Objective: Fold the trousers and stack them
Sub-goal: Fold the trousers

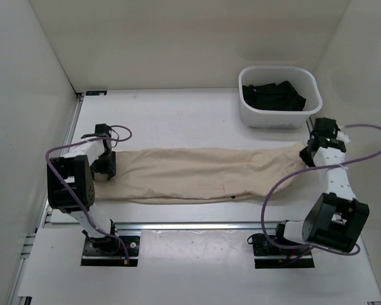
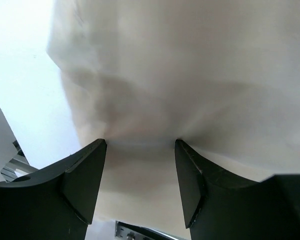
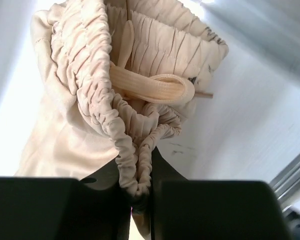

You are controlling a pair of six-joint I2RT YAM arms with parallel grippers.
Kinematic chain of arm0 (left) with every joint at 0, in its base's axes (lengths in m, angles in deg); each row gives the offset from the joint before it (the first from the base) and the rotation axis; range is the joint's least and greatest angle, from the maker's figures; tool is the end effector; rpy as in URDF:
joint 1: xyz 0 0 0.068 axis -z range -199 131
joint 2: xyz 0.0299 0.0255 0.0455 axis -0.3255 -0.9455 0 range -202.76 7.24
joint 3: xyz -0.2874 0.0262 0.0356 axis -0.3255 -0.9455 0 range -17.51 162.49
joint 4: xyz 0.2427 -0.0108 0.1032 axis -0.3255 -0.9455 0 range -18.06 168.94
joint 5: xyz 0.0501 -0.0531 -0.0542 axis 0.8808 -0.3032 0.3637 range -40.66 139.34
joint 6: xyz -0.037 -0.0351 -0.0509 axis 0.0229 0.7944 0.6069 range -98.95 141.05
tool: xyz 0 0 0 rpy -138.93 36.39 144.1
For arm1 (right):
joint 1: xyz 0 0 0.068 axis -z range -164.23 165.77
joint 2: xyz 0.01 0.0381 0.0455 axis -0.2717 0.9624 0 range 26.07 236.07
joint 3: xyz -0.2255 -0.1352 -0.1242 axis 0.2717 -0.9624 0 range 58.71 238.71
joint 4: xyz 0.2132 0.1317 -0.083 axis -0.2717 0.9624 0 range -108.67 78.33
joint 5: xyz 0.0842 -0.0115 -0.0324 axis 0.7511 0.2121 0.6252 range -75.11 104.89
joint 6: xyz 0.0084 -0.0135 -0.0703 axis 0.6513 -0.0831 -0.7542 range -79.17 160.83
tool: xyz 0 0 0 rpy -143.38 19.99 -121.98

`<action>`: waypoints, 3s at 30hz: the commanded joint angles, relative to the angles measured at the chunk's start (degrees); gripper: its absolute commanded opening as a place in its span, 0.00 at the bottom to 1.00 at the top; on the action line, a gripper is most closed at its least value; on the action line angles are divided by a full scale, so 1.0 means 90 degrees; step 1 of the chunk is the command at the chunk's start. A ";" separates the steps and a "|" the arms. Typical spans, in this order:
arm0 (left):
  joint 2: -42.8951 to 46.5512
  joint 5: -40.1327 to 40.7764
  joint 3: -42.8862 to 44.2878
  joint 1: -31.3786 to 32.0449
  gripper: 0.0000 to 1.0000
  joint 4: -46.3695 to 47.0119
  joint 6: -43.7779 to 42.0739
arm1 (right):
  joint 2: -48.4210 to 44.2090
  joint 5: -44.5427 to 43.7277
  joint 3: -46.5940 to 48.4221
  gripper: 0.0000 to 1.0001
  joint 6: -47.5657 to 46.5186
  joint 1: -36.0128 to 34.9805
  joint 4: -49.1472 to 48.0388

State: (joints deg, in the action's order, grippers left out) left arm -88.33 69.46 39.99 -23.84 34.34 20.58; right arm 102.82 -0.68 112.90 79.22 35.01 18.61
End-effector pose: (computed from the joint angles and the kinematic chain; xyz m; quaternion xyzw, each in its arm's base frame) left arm 0.2932 0.0454 0.1603 -0.0486 0.9815 0.1770 0.0548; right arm 0.2525 -0.1051 0.2353 0.4920 0.8212 -0.0861 0.2760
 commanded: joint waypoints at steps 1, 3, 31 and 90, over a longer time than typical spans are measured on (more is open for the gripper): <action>0.0064 -0.0175 0.0077 0.0176 0.69 -0.0181 0.0052 | -0.0510 -0.1860 0.0911 0.00 -0.0848 -0.1343 0.0671; -0.0142 -0.0175 0.0008 0.0255 0.69 -0.0181 0.0052 | -0.0510 -0.2485 0.1193 0.00 -0.0761 -0.2880 0.0984; -0.0934 -0.0234 0.0194 0.0645 0.65 -0.0181 0.0052 | 0.4930 -0.1444 0.6311 0.71 -0.2252 -1.0019 0.0546; -0.0680 -0.0048 0.0438 0.0645 0.68 -0.0552 0.0052 | 0.0583 0.1846 -0.0464 0.94 0.0295 -0.5450 -0.1055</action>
State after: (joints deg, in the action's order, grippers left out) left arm -94.43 72.46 43.44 -18.40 29.40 19.62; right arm 108.75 7.84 110.60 79.44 -15.00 14.72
